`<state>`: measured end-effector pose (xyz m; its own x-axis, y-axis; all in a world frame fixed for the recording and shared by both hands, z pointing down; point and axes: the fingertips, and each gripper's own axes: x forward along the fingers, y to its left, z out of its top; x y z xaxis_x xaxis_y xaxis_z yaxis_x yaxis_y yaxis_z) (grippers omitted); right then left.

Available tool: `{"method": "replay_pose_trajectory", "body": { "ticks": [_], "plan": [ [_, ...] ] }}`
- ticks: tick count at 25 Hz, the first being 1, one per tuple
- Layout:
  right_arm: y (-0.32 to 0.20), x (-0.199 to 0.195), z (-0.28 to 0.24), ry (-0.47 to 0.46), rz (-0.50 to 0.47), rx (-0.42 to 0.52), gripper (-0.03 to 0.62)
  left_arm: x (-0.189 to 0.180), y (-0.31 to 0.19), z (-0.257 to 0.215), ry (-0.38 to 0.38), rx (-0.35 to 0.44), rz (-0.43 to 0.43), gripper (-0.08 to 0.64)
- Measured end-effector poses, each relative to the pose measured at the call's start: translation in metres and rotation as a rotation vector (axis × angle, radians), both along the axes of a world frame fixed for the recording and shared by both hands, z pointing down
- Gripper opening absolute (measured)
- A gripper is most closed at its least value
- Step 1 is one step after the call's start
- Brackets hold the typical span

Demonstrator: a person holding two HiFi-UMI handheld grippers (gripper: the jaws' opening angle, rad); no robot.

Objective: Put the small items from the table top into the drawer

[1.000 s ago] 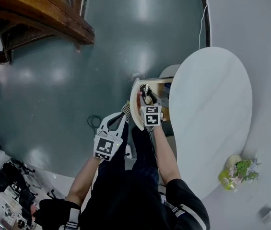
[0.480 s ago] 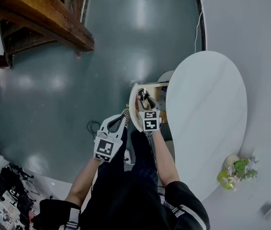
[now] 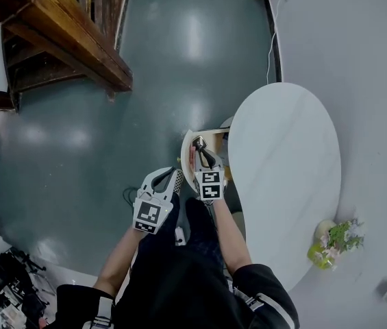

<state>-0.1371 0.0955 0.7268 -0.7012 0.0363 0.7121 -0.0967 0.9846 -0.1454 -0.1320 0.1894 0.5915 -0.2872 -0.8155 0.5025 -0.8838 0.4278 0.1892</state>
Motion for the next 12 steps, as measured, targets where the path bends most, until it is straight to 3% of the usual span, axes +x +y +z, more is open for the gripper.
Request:
{"method": "replay_pose_trajectory", "body": {
  "ticks": [12],
  "plan": [
    [-0.009,-0.006,-0.139,-0.165,0.047,0.042,0.032,-0.009,-0.016,-0.079,-0.071,0.054,0.080,0.020]
  ]
}}
